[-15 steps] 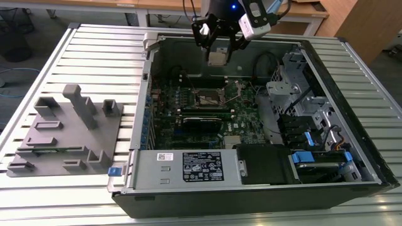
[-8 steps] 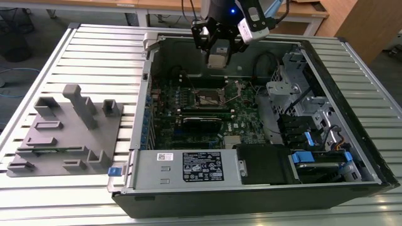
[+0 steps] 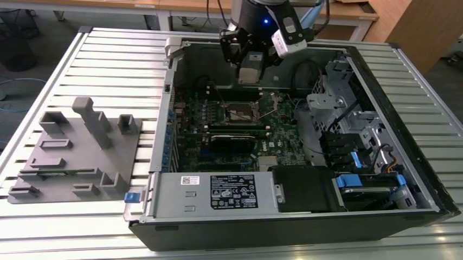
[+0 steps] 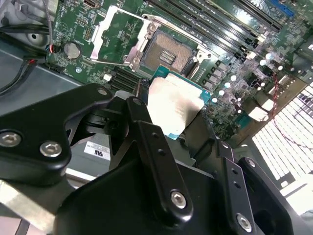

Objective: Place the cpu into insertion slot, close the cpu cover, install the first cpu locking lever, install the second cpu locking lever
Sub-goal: 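Place the cpu into insertion slot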

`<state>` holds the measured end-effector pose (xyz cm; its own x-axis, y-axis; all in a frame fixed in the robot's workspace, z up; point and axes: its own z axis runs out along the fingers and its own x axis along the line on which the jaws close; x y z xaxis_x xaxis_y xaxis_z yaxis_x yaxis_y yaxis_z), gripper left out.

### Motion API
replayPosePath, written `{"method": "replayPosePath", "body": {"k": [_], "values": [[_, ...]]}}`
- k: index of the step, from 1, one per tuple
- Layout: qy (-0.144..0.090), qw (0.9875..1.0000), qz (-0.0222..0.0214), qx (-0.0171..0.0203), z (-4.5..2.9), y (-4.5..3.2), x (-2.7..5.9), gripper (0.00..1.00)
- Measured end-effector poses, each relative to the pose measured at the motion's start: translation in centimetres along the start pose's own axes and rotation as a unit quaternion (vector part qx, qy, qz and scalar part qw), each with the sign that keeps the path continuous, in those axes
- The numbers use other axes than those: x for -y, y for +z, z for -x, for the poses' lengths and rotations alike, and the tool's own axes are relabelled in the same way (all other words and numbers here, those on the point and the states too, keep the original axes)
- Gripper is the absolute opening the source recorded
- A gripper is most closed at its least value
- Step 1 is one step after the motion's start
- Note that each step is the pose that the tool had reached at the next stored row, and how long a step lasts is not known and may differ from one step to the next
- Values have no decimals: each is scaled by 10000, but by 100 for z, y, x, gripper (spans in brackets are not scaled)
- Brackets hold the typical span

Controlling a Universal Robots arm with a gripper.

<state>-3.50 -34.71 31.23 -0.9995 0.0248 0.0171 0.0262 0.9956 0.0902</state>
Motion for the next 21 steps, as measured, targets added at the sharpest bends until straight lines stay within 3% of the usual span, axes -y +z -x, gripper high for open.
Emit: {"method": "replayPosePath", "body": {"k": [14, 17, 21], "values": [[-58, 10000, -1, 10, -9, 239, 25, 54], [-77, 10000, -1, 31, -10, 265, 27, 54], [-77, 10000, -1, 31, -11, 266, 27, 54]]}}
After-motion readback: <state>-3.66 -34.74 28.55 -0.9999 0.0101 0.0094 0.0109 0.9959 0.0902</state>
